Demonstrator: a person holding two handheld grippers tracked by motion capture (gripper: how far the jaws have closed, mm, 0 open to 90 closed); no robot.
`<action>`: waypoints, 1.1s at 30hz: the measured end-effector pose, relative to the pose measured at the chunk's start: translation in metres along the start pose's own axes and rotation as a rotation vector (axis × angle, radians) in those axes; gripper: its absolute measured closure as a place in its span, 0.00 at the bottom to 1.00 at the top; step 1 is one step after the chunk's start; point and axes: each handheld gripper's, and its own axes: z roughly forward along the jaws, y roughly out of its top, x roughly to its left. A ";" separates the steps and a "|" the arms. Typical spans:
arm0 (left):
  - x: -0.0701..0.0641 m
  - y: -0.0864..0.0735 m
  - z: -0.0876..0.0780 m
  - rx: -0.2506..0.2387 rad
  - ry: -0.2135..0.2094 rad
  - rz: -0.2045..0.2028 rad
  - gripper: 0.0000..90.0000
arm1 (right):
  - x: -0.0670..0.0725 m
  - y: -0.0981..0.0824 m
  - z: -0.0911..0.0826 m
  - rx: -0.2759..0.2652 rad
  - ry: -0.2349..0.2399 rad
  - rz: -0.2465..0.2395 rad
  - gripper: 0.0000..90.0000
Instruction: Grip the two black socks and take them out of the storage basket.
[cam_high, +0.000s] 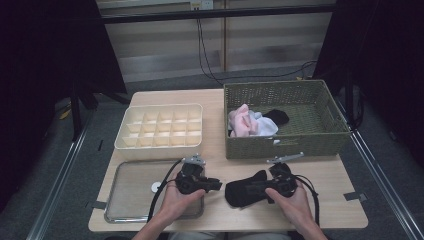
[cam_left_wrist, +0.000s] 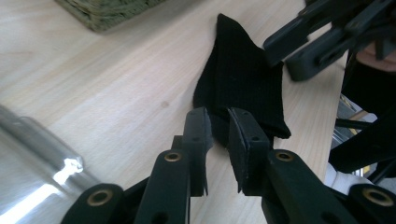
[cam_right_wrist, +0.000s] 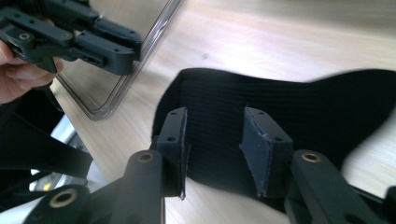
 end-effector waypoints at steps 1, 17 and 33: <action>0.000 0.000 0.000 0.005 0.001 0.003 0.84 | 0.003 0.001 0.006 0.016 0.006 -0.008 0.69; 0.004 -0.008 -0.002 -0.010 0.024 -0.027 0.73 | 0.023 -0.005 0.036 0.063 -0.091 -0.161 0.68; -0.001 -0.005 0.005 -0.005 0.015 -0.039 0.58 | 0.014 0.001 0.011 -0.073 0.000 -0.102 0.96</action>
